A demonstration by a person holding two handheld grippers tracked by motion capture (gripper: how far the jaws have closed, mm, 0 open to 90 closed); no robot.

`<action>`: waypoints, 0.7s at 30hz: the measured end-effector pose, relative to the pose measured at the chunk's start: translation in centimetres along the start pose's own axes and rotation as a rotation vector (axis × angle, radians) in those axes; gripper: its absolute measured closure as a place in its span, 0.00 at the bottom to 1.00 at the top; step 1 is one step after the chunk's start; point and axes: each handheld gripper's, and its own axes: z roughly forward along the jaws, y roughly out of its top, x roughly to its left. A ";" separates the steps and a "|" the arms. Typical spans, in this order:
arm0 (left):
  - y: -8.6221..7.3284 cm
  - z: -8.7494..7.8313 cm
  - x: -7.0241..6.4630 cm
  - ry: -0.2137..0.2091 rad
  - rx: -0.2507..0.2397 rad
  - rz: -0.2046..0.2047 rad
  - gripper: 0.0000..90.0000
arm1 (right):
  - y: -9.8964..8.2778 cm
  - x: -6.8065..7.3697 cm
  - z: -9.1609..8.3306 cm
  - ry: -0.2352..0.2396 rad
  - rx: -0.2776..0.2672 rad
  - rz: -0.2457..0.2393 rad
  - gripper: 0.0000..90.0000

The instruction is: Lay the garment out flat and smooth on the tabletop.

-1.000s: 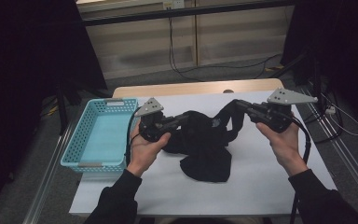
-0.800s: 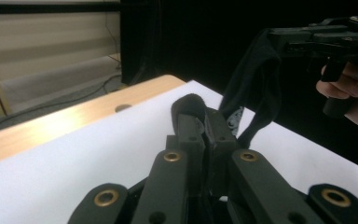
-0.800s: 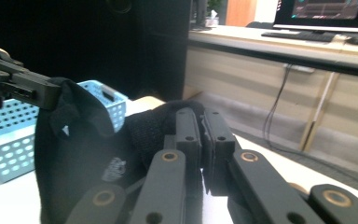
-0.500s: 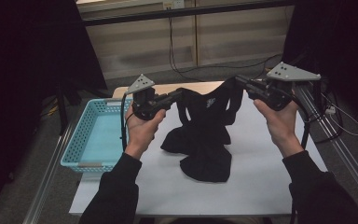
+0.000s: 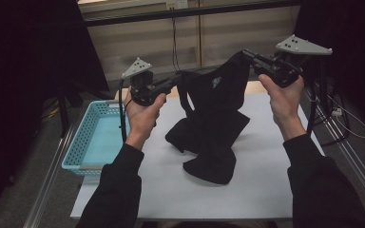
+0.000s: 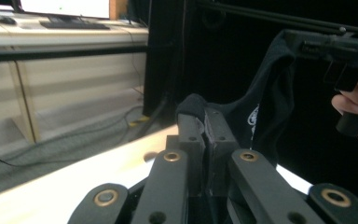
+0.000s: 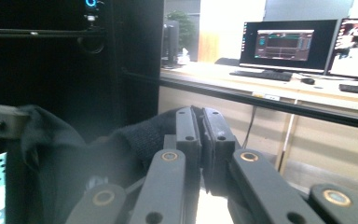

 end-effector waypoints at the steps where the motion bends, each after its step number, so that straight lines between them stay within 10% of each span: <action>1: 0.4 -0.1 0.0 0.008 -0.013 0.004 0.97 | 0.3 -0.1 0.1 -0.004 -0.004 0.001 0.96; 8: 2.0 0.5 0.6 0.042 -0.030 0.026 0.97 | 1.6 -0.1 0.8 -0.017 -0.015 -0.003 0.96; 21: -4.7 6.7 4.7 0.064 0.119 -0.113 0.97 | -5.1 -1.8 6.2 -0.017 0.168 0.015 0.96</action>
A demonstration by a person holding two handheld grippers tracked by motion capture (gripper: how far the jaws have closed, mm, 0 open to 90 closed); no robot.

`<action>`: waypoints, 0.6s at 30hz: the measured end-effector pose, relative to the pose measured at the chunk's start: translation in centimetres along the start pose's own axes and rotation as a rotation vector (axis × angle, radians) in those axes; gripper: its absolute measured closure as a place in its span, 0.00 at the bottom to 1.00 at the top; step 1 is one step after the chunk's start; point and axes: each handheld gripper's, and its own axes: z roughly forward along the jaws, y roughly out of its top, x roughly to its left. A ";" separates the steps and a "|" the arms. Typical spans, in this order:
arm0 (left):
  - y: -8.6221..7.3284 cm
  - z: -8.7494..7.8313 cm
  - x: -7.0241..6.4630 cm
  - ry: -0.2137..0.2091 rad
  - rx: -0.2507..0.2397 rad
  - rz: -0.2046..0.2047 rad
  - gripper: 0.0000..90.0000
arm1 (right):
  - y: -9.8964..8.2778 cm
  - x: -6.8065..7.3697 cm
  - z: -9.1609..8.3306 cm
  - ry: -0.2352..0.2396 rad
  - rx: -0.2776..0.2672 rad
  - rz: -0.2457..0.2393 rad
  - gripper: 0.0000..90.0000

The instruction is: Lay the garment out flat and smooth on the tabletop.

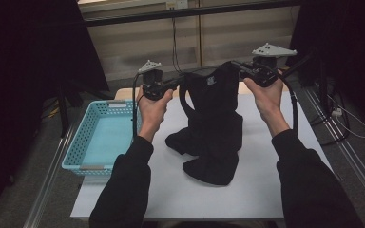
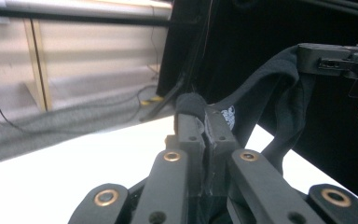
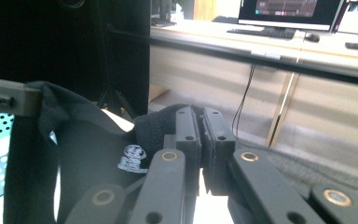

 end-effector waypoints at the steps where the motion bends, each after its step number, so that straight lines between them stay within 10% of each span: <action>1: -0.3 0.4 0.2 -0.001 0.012 -0.006 0.97 | -0.5 -0.2 0.5 -0.002 0.005 0.009 0.96; 18: -4.1 4.5 2.7 0.054 0.139 -0.037 0.96 | -6.5 -1.9 6.0 -0.046 0.171 0.109 0.96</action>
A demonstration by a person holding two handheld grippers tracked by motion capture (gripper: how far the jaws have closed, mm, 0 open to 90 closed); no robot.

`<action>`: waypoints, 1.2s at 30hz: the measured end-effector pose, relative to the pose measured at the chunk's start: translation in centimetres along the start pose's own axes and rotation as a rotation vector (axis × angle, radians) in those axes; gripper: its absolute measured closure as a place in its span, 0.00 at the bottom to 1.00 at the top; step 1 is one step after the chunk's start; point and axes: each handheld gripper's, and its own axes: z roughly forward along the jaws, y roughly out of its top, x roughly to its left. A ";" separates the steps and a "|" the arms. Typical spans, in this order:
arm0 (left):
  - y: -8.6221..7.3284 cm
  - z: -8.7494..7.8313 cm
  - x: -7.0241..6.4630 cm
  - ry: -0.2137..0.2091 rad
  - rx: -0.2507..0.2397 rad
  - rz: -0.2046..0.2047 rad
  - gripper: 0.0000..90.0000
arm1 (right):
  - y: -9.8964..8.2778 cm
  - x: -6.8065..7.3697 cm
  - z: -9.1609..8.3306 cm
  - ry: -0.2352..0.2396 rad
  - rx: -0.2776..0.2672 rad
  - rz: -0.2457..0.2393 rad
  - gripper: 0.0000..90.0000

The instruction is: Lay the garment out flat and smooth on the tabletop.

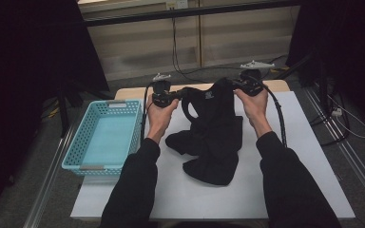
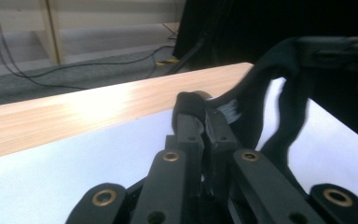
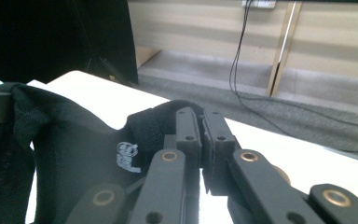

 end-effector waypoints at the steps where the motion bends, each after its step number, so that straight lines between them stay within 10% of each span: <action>1: 0.0 0.2 0.0 0.001 0.008 0.002 0.96 | -0.3 0.0 0.4 -0.004 0.008 0.003 0.96; 10: -1.6 1.0 0.2 0.082 0.045 -0.022 0.58 | -1.8 0.2 1.5 -0.015 0.051 -0.026 0.66; 26: -7.2 -4.9 -4.9 -0.004 0.105 0.205 0.53 | -8.3 1.9 -5.8 0.083 0.166 -0.143 0.71; 36: -13.0 -7.9 -6.8 -0.106 0.198 0.281 0.74 | -12.0 4.9 -8.6 0.182 0.236 -0.202 0.79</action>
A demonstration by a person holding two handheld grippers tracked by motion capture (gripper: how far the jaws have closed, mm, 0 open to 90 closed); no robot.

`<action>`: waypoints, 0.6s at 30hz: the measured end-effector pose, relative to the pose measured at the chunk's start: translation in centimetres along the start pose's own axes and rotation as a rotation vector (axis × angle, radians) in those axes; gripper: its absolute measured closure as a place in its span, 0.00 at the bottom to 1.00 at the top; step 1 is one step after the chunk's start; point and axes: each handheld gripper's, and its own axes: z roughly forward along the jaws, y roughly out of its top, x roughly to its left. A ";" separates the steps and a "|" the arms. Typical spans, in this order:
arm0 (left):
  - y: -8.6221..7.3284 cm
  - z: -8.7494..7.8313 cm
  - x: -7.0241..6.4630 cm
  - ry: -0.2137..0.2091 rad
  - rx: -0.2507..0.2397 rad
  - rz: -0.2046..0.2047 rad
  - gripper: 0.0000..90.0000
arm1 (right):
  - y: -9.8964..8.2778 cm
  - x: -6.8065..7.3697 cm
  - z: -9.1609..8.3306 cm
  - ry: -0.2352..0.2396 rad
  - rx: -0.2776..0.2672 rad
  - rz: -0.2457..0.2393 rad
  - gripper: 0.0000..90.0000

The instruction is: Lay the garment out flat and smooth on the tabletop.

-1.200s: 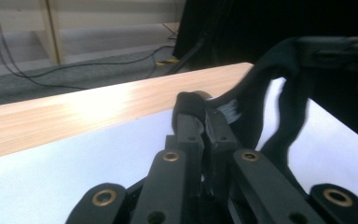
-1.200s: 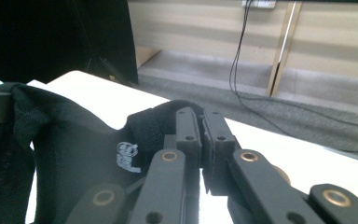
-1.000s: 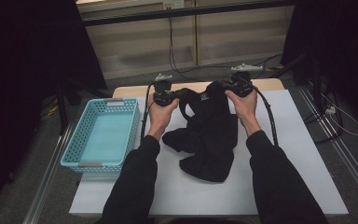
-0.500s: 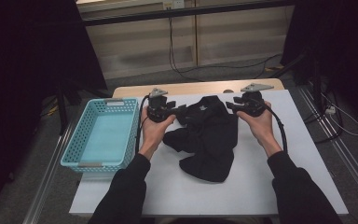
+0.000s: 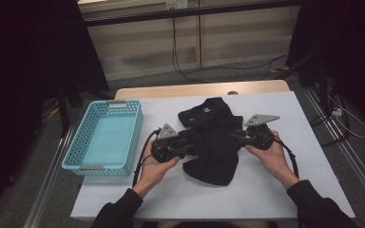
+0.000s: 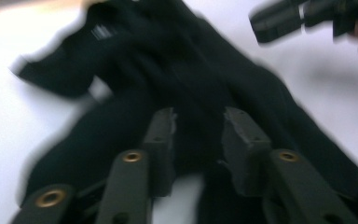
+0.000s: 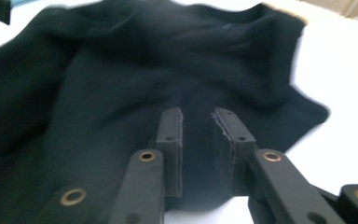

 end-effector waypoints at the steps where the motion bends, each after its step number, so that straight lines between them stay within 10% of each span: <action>1: -0.4 0.2 -0.3 -0.021 0.012 0.007 0.74 | -0.3 0.6 -0.1 0.012 0.011 -0.008 0.77; 12: -1.0 3.7 -1.1 0.035 0.065 0.094 0.47 | -1.3 7.6 0.6 0.188 0.031 -0.151 0.56; 18: -1.0 4.5 0.4 0.075 0.083 0.049 0.78 | -1.8 8.3 2.1 0.194 0.087 -0.178 0.49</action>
